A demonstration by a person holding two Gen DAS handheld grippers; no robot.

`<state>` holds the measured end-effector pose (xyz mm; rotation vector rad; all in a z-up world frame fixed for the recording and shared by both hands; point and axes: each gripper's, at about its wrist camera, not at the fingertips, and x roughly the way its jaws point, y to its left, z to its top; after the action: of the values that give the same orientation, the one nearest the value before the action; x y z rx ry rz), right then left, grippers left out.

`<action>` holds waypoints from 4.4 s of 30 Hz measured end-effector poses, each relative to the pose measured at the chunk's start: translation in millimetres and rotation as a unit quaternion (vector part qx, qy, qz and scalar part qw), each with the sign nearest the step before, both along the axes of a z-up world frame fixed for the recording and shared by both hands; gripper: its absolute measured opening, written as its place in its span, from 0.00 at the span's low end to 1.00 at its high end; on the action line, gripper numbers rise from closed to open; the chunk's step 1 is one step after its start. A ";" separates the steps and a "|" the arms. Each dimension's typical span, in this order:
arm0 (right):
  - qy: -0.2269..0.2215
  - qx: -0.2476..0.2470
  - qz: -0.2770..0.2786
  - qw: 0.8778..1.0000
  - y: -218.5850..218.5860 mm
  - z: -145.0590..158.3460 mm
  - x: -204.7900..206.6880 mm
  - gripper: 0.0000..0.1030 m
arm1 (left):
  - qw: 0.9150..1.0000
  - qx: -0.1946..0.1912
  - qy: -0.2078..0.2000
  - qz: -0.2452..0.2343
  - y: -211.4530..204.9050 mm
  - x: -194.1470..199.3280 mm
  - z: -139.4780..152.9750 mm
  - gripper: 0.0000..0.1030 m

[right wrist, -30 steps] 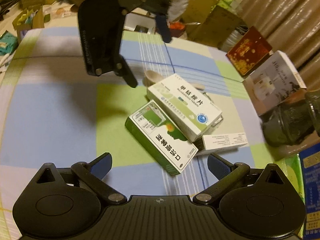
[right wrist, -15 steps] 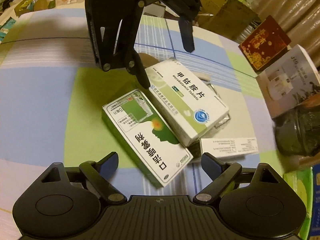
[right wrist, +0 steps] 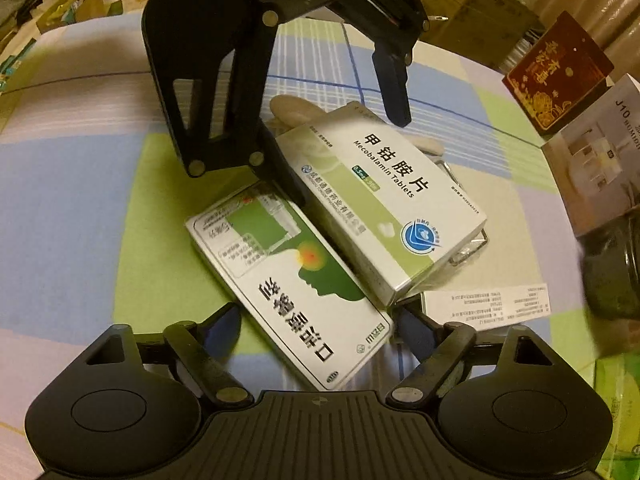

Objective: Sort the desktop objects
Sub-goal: 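Grasp the white Mecobalamin box with the left tool while the right tool grasps the green spray box, then lift both medicine boxes and carry them toward the cardboard box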

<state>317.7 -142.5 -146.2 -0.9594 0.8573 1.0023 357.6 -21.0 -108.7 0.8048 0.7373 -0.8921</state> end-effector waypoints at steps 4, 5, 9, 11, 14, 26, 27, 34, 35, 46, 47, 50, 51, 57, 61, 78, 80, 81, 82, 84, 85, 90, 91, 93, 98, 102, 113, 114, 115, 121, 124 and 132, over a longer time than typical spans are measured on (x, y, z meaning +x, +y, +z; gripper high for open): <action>0.003 -0.009 -0.004 1.000 -1.3 3.4 -7.5 0.70 | 1.000 0.013 -0.013 -0.008 -5.0 -4.3 -2.7 0.68; 0.006 -0.013 -0.005 1.000 -0.5 4.9 -10.6 0.68 | 1.000 0.016 -0.017 -0.009 -6.2 -5.6 -2.9 0.68; 0.033 -0.018 -0.016 0.999 -3.7 12.2 -21.9 0.60 | 1.000 0.024 -0.013 -0.002 -9.1 -10.8 -2.2 0.67; 0.047 -0.017 -0.027 0.998 -5.4 15.1 -30.5 0.58 | 0.999 0.031 -0.008 0.008 -11.3 -15.7 -1.3 0.66; 0.065 -0.013 -0.043 0.997 -7.8 19.6 -48.1 0.56 | 0.999 0.039 -0.005 0.029 -14.3 -27.8 1.3 0.66; 0.120 0.008 -0.110 0.987 -12.0 33.7 -138.6 0.56 | 0.988 0.002 0.059 0.140 4.5 -108.3 12.6 0.65; 0.114 0.011 -0.105 0.988 -11.2 33.5 -143.3 0.58 | 0.987 -0.003 0.063 0.149 7.8 -116.1 11.8 0.65; 0.080 0.047 -0.082 0.992 4.3 22.2 -164.4 0.73 | 0.974 -0.032 0.078 0.209 39.4 -156.9 -0.1 0.66; 0.074 0.042 -0.074 0.994 8.6 18.4 -164.6 0.73 | 0.973 -0.036 0.077 0.216 42.4 -159.4 -1.1 0.66; 0.089 0.041 -0.211 0.972 -12.9 12.7 -148.9 0.53 | 0.967 -0.067 0.055 0.241 39.5 -160.4 -1.6 0.69; 0.085 0.047 -0.260 0.961 -23.1 12.9 -145.0 0.53 | 0.965 -0.071 0.054 0.245 38.7 -159.3 -1.2 0.69; 0.096 0.090 -0.363 0.922 -49.5 13.1 -138.8 0.52 | 0.962 -0.078 0.053 0.257 36.6 -157.0 -1.4 0.69; 0.095 0.103 -0.379 0.915 -54.6 12.5 -140.1 0.53 | 0.961 -0.078 0.053 0.260 35.8 -155.5 -2.5 0.69; 0.068 0.162 -0.421 0.890 -60.3 8.9 -147.2 0.56 | 0.951 -0.082 0.064 0.290 34.5 -154.3 -9.1 0.69; 0.055 0.192 -0.440 0.875 -56.4 12.3 -144.8 0.57 | 0.946 -0.088 0.063 0.307 35.5 -155.5 -9.3 0.69; 0.015 0.202 -0.493 0.846 -65.5 11.2 -156.7 0.51 | 0.932 -0.108 0.050 0.341 29.4 -164.3 -4.8 0.65; 0.017 0.203 -0.501 0.841 -69.9 14.0 -162.2 0.51 | 0.931 -0.115 0.052 0.342 26.7 -166.1 -1.7 0.65; 0.017 0.204 -0.505 0.839 -71.4 15.2 -165.0 0.51 | 0.932 -0.114 0.049 0.340 24.3 -167.7 -0.3 0.65; 0.016 0.205 -0.508 0.836 -73.3 16.7 -168.6 0.51 | 0.932 -0.114 0.047 0.340 22.1 -169.6 1.1 0.65; 0.013 0.206 -0.513 0.833 -76.3 20.5 -174.8 0.51 | 0.930 -0.120 0.049 0.344 19.1 -173.1 4.6 0.65; 0.011 0.207 -0.515 0.832 -77.4 22.7 -177.9 0.51 | 0.929 -0.123 0.048 0.346 17.6 -175.1 6.6 0.65; -0.004 0.215 -0.527 0.822 -84.3 38.9 -192.9 0.51 | 0.918 -0.149 0.064 0.362 10.7 -185.0 19.0 0.65; -0.009 0.218 -0.529 0.820 -85.4 43.1 -196.0 0.51 | 0.917 -0.151 0.063 0.363 8.0 -188.0 22.1 0.65; -0.017 0.224 -0.532 0.816 -87.8 52.2 -203.4 0.51 | 0.913 -0.159 0.067 0.370 3.4 -194.1 28.6 0.65; -0.032 0.236 -0.537 0.809 -91.3 71.8 -222.2 0.51 | 0.900 -0.180 0.077 0.390 -7.8 -215.9 42.8 0.65; -0.042 0.245 -0.539 0.805 -95.8 84.4 -238.3 0.51 | 0.890 -0.192 0.083 0.406 -16.0 -236.2 52.8 0.65; -0.067 0.265 -0.548 0.790 -118.4 115.9 -283.4 0.51 | 0.883 -0.211 0.082 0.411 -37.0 -283.8 78.2 0.65; -0.069 0.267 -0.549 0.789 -120.2 118.6 -286.6 0.51 | 0.883 -0.212 0.081 0.410 -39.3 -286.4 80.7 0.65; -0.073 0.269 -0.549 0.788 -122.2 121.6 -290.3 0.51 | 0.884 -0.213 0.079 0.409 -42.1 -289.3 83.2 0.65; -0.088 0.276 -0.555 0.780 -136.7 136.2 -305.8 0.51 | 0.889 -0.221 0.072 0.395 -61.2 -305.4 98.9 0.65; -0.098 0.279 -0.560 0.774 -145.7 141.4 -312.1 0.51 | 0.892 -0.224 0.070 0.387 -70.9 -311.8 104.8 0.65; -0.120 0.284 -0.577 0.756 -174.3 155.8 -323.3 0.51 | 0.899 -0.228 0.069 0.368 -93.5 -320.4 116.5 0.65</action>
<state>-5.6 -316.9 9.6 0.0784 0.6668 0.0005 37.3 -114.5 7.8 0.0113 0.8285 -0.3951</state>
